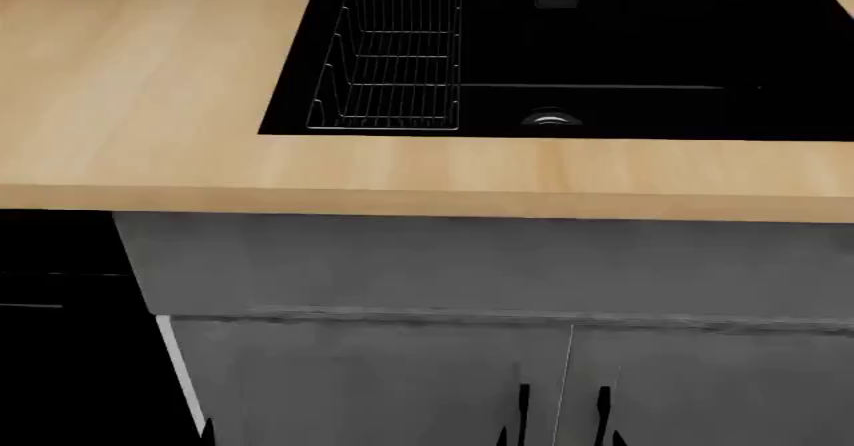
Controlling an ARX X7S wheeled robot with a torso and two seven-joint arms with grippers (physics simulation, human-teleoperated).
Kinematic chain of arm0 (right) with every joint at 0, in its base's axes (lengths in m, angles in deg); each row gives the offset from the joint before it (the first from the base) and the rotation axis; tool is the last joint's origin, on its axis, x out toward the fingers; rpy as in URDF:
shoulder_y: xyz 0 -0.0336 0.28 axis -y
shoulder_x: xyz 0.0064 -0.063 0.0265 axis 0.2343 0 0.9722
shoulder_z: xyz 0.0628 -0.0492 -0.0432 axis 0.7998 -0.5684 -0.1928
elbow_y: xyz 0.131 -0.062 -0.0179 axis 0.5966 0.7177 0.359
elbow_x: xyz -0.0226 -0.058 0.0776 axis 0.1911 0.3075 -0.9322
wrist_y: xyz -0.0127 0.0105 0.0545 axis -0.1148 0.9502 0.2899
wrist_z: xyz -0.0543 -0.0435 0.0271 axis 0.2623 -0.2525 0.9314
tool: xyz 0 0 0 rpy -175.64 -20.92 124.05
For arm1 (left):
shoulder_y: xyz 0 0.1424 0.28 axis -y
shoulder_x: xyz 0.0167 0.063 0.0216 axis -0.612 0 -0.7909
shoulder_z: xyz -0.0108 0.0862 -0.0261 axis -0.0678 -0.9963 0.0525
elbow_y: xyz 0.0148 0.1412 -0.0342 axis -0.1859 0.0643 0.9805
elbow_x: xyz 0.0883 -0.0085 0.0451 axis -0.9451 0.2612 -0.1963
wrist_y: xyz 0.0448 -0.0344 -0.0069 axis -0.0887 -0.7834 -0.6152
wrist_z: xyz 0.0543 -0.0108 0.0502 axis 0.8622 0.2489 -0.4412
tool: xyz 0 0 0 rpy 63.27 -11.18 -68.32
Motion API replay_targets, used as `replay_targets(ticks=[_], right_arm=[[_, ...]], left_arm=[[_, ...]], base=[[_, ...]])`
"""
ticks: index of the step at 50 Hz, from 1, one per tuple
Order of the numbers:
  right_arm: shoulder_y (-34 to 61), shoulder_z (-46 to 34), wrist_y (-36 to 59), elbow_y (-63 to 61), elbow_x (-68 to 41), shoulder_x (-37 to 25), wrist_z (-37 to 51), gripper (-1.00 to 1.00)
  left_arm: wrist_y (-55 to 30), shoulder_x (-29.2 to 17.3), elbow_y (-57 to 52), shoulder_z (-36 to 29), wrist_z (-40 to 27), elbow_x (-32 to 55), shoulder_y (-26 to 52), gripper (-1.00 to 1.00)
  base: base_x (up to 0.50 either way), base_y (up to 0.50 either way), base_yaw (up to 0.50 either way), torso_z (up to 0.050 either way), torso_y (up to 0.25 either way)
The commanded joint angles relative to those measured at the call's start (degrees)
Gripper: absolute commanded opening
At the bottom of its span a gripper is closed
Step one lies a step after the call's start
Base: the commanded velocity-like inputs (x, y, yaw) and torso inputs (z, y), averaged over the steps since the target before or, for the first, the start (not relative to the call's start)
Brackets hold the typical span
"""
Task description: Open the dishwasher door
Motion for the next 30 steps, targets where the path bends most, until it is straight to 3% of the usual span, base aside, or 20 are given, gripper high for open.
replay_targets(ticks=[1, 17, 30], right_arm=[[-0.19, -1.35, 0.59, -0.79, -1.17, -1.17, 1.36, 1.0], [-0.72, -4.7, -1.02, -0.09, -1.95, -3.45, 4.19, 1.0], [-0.72, -6.11, -1.35, 0.43, -2.65, -4.49, 5.17, 1.0]], left_arm=[[-0.6, -0.71, -0.76, -0.79, -0.8, 0.71, -0.16, 1.0], [2.49, -3.31, 0.89, -3.44, -2.68, 3.6, -0.07, 1.0], [4.47, -4.15, 1.55, -4.59, -3.81, 4.74, -0.38, 1.0]], base=[[0.0, 0.0, 0.0, 0.0, 0.0], [0.0, 0.0, 0.0, 0.0, 0.0], [0.0, 0.43, 0.0, 0.0, 0.0]])
